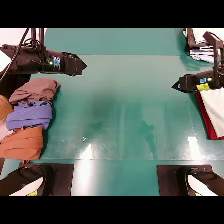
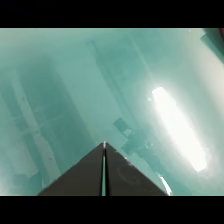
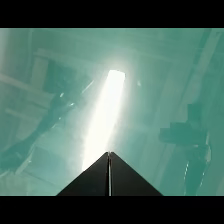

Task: Fold the shirts.

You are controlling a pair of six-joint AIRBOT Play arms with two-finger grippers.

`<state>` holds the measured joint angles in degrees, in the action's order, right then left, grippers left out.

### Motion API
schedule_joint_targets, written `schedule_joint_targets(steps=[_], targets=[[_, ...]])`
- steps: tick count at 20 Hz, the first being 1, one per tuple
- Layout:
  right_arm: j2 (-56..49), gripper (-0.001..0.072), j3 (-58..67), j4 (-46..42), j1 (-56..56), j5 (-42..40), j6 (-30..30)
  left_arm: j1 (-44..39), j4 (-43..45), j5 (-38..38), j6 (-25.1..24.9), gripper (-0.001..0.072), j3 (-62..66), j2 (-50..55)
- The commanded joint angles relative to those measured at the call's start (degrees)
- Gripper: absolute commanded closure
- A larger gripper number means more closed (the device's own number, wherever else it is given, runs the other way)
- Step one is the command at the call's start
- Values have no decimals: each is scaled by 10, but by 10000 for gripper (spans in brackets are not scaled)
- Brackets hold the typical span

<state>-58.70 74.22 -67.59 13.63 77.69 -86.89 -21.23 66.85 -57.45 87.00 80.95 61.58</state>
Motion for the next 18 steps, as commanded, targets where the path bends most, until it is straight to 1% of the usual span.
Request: schedule_joint_targets(steps=[1,11,13,14,15,16,17,18], targets=[[0,697,1,1,2,-4,0,0,0,0,0,679,0,0],[0,697,1,1,2,-12,0,0,0,0,0,680,0,0],[0,697,1,1,2,-12,0,0,-2,25,-1,679,0,0],[0,697,1,1,2,-12,0,0,7,47,-10,679,0,0],[0,697,1,1,2,-12,0,0,37,61,-34,676,0,0],[0,697,1,1,2,-12,0,0,88,69,-45,458,0,0],[0,697,1,1,2,-12,0,0,157,71,-28,194,-1,4],[0,697,1,1,2,-12,0,0,233,66,3,154,-1,10]])
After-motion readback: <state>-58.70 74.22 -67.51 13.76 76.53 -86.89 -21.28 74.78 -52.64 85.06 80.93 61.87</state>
